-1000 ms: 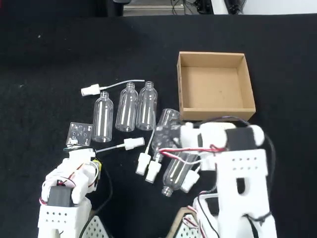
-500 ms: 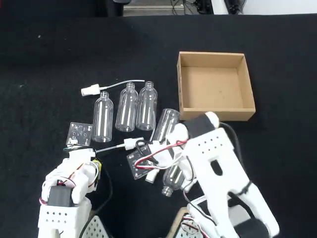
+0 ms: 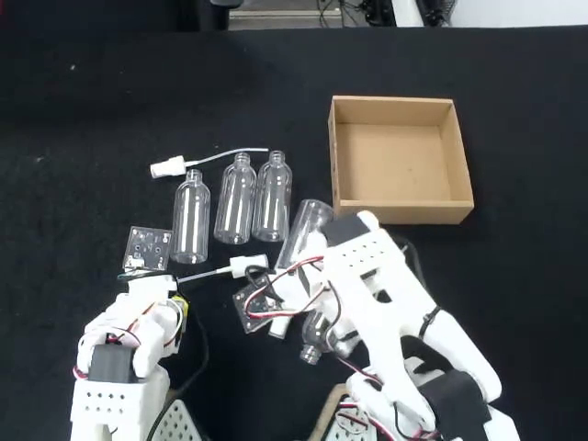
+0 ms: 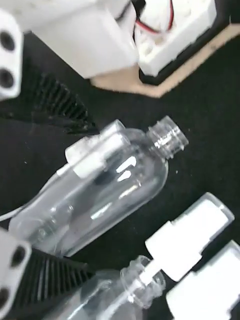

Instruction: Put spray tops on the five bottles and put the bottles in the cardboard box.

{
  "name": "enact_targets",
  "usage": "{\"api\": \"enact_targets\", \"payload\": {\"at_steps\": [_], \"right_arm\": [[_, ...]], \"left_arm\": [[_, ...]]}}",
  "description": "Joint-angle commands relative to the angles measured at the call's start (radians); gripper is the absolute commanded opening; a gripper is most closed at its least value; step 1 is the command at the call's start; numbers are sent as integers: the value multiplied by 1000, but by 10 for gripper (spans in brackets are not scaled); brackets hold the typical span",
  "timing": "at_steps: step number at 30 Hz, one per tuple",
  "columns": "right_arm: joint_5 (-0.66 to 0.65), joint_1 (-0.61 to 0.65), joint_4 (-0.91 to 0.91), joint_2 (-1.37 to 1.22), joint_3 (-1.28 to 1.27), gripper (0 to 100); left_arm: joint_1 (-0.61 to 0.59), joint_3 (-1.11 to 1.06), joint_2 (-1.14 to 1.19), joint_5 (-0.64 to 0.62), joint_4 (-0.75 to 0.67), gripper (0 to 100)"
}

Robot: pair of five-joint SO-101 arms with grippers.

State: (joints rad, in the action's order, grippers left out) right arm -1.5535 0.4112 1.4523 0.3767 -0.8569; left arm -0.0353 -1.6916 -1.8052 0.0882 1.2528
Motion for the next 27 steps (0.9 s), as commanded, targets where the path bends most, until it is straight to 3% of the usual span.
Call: {"api": "enact_targets", "payload": {"at_steps": [1,6,12,17,22,27], "right_arm": [[-8,11,-61,-5,-5,360],[-8,15,-74,-10,-31,349],[-6,17,-75,-10,-81,247],[5,15,-141,-10,-131,266],[95,17,-296,-10,-217,306],[164,14,-310,-4,-163,285]], "left_arm": [[-12,-8,-12,6,20,95],[-12,-8,-12,6,20,95],[-12,-8,-12,6,20,95],[-12,-8,-12,6,20,95],[-12,-8,-12,6,20,95],[-12,-8,-12,6,20,95]]}}
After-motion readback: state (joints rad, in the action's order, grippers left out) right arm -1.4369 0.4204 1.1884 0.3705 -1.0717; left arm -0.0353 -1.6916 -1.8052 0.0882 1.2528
